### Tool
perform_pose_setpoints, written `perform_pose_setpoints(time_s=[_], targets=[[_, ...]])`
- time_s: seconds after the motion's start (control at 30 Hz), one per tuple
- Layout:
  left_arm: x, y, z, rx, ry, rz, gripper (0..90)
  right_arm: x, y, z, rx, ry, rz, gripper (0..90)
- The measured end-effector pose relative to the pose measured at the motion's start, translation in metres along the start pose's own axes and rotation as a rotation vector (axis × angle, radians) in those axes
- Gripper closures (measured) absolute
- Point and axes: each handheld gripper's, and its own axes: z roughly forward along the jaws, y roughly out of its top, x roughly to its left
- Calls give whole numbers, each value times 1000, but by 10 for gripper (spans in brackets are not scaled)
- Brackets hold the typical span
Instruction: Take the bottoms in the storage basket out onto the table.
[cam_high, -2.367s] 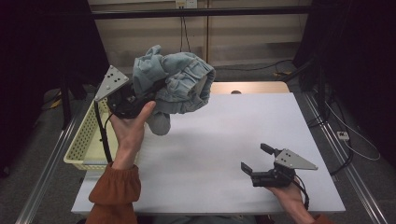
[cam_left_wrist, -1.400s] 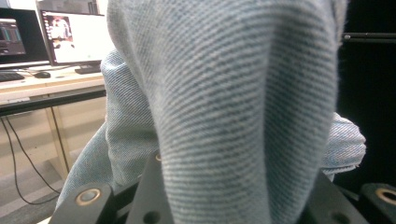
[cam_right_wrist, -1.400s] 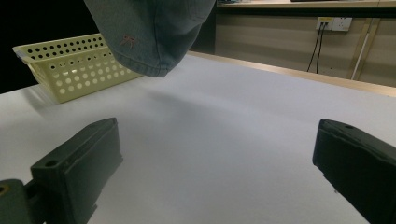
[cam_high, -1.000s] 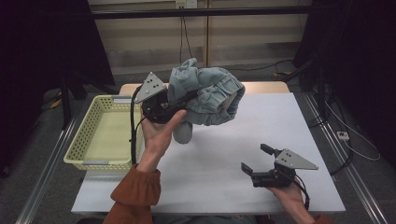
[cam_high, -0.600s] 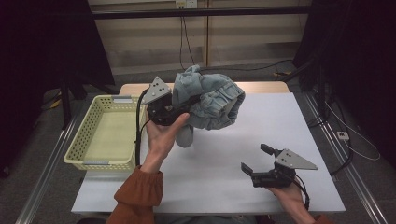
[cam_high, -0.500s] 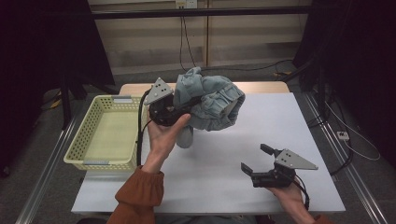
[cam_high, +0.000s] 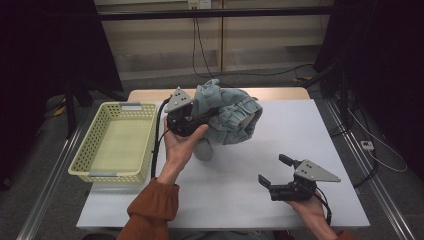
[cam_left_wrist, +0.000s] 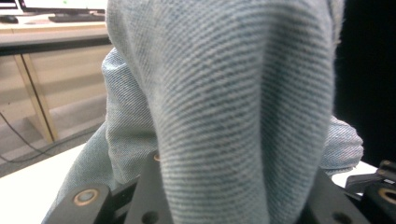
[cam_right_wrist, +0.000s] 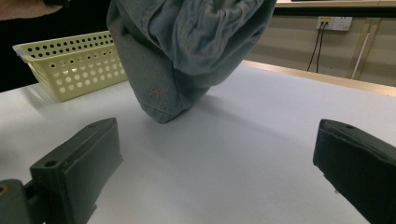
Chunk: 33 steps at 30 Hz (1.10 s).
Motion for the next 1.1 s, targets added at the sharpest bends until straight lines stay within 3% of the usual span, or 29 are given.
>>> perform_pose_setpoints(time_s=[0.53,0.77,1.1], targets=[[16,-15,9,72,34,-10,702,0,0,0,0,-2,1,6],[18,-21,15,100,34,9,703,0,0,0,2,-1,1,6],[23,-38,31,188,48,12,688,0,0,0,2,0,1,6]])
